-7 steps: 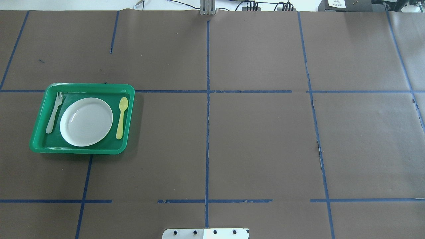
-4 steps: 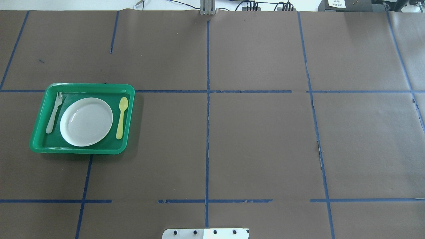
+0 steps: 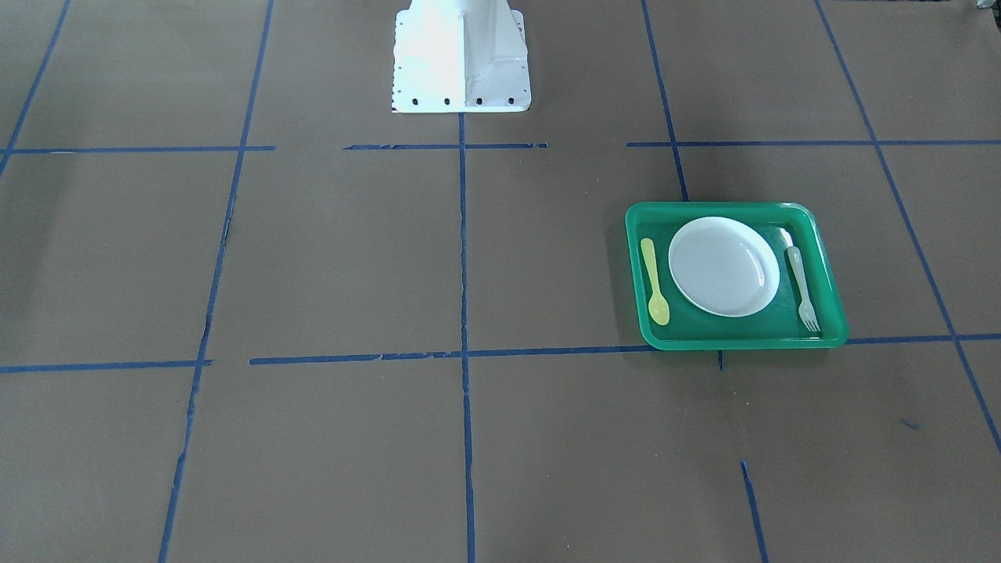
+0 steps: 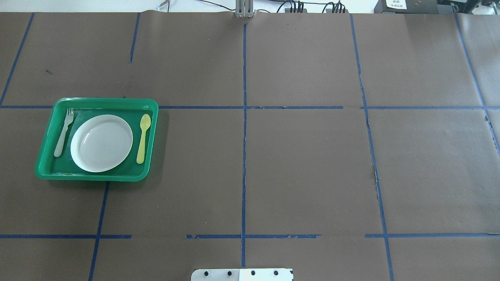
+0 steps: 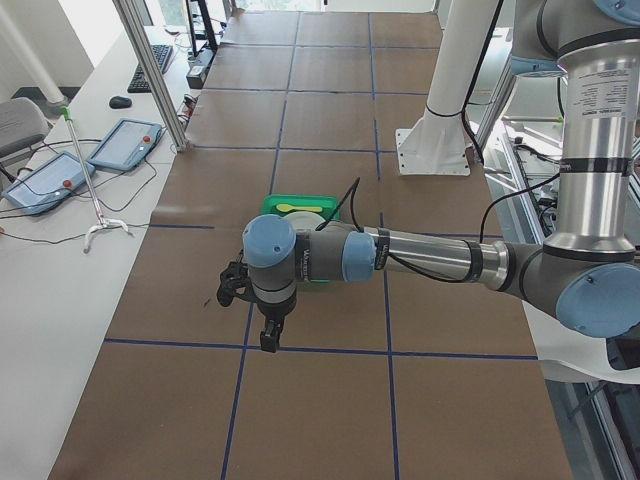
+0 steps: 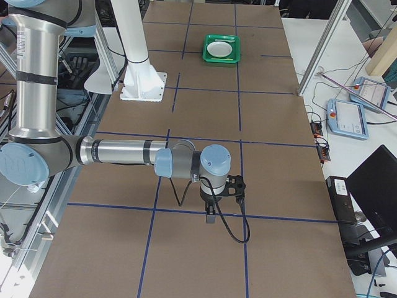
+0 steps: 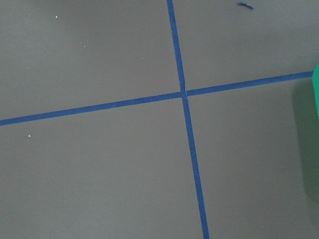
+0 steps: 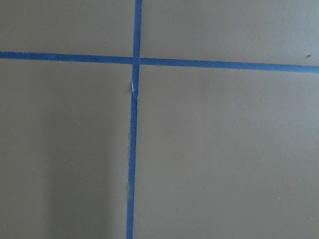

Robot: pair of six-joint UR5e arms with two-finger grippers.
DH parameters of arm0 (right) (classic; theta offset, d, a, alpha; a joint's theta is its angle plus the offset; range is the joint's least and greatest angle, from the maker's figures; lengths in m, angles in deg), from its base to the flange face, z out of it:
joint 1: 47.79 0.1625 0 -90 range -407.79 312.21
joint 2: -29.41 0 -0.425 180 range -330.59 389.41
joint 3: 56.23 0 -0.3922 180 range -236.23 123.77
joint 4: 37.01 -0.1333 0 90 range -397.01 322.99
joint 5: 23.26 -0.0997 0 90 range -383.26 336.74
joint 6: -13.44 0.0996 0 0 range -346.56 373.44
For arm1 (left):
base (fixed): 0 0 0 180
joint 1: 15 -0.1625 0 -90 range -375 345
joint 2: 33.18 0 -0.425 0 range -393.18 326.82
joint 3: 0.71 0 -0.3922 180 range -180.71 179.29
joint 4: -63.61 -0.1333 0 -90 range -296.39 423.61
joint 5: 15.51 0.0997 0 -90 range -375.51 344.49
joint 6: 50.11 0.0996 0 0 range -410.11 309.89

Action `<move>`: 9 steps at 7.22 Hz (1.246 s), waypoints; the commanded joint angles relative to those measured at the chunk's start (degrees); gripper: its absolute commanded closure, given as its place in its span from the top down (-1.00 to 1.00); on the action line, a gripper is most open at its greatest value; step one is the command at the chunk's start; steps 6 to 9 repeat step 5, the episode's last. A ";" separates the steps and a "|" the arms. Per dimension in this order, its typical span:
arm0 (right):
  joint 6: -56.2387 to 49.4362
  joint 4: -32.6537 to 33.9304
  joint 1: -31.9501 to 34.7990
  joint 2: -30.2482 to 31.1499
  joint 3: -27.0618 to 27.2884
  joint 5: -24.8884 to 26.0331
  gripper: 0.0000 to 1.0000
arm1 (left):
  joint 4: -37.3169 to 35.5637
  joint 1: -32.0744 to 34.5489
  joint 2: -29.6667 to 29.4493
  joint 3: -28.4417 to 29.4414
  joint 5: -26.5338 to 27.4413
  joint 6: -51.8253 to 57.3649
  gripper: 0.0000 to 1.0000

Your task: Place fork

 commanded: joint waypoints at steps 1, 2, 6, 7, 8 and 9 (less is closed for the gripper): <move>-0.02 0.00 0.00 0.00 0.00 0.00 1.00 | -0.09 0.26 -0.06 -1.89 0.15 0.00 1.00; -0.02 0.00 0.00 0.00 0.00 0.00 1.00 | -0.09 0.26 -0.24 -1.98 0.15 0.00 1.00; -0.02 0.00 0.00 0.00 0.00 0.00 1.00 | -0.17 0.43 -1.12 -1.89 0.15 0.00 1.00; -0.02 0.00 0.00 0.00 0.00 0.00 1.00 | -0.17 0.43 -1.12 -1.89 0.15 0.00 1.00; -0.02 0.00 0.00 0.00 0.00 0.00 1.00 | -0.17 0.43 -1.12 -1.89 0.15 0.00 1.00; -0.02 0.00 0.00 0.00 0.00 0.00 1.00 | -0.17 0.43 -1.12 -1.89 0.15 0.00 1.00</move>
